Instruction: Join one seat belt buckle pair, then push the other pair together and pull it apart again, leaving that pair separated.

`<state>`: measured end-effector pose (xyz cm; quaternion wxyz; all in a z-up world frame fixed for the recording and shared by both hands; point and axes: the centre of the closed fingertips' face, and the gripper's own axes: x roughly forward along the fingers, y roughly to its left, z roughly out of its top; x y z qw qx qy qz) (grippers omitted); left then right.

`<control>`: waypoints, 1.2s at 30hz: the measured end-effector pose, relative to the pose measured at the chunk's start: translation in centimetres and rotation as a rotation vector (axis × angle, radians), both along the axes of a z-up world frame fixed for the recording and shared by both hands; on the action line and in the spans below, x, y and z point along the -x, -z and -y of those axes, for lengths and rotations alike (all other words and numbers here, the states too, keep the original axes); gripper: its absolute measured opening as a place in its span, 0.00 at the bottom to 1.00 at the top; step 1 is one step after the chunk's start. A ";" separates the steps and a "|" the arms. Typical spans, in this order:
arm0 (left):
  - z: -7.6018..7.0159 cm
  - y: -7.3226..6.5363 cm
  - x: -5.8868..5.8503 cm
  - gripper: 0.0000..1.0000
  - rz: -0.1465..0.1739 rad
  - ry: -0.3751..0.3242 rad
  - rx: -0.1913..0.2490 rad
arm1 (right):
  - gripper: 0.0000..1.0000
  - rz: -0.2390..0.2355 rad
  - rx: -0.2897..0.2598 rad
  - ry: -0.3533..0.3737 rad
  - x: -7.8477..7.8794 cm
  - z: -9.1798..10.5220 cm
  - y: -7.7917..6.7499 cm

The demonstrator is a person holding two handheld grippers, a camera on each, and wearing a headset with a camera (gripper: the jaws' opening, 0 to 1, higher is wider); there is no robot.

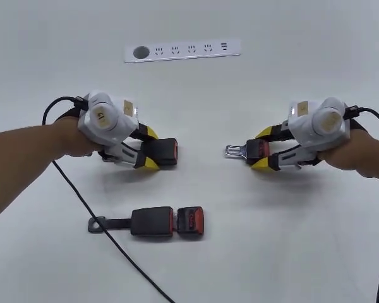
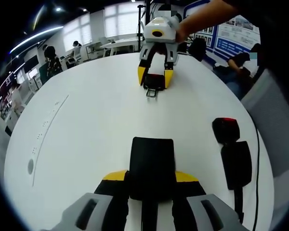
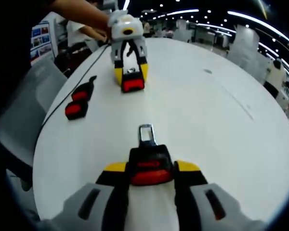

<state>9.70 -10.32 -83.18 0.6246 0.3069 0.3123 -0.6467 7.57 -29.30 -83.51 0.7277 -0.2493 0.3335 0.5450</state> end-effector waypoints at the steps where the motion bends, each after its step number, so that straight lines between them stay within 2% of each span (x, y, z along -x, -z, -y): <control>1: 0.0 0.0 0.0 0.35 0.000 -0.001 -0.001 | 0.36 -0.004 0.004 0.002 0.2 0.2 0.0; 9: 0.0 0.0 0.0 0.35 0.002 0.003 -0.005 | 0.36 -0.012 0.015 0.016 0.3 1.1 -0.1; 18: 0.1 0.0 0.0 0.35 0.003 0.004 -0.009 | 0.37 -0.013 0.027 0.010 -0.1 0.9 0.0; 25: 0.1 0.1 0.1 0.36 -0.002 -0.001 -0.038 | 0.37 -0.014 0.038 0.011 -0.2 0.8 -0.1; 28: 0.0 0.1 0.4 0.41 -0.012 0.001 -0.048 | 0.39 -0.017 0.038 0.014 -0.1 0.8 -0.1; 31: -0.3 0.1 0.1 0.46 -0.019 -0.052 -0.062 | 0.47 -0.016 0.043 0.025 -0.1 0.8 -0.1; 33: -0.3 -0.2 -0.3 0.50 -0.013 -0.100 -0.051 | 0.53 -0.020 0.030 0.066 -0.3 0.8 -0.3; 35: 0.1 -1.0 -0.7 0.55 -0.023 -0.176 0.008 | 0.57 -0.006 0.010 0.115 -0.8 0.7 -0.8; 36: 0.2 -1.2 -1.0 0.57 -0.025 -0.206 0.020 | 0.60 -0.002 -0.013 0.136 -1.0 0.4 -1.1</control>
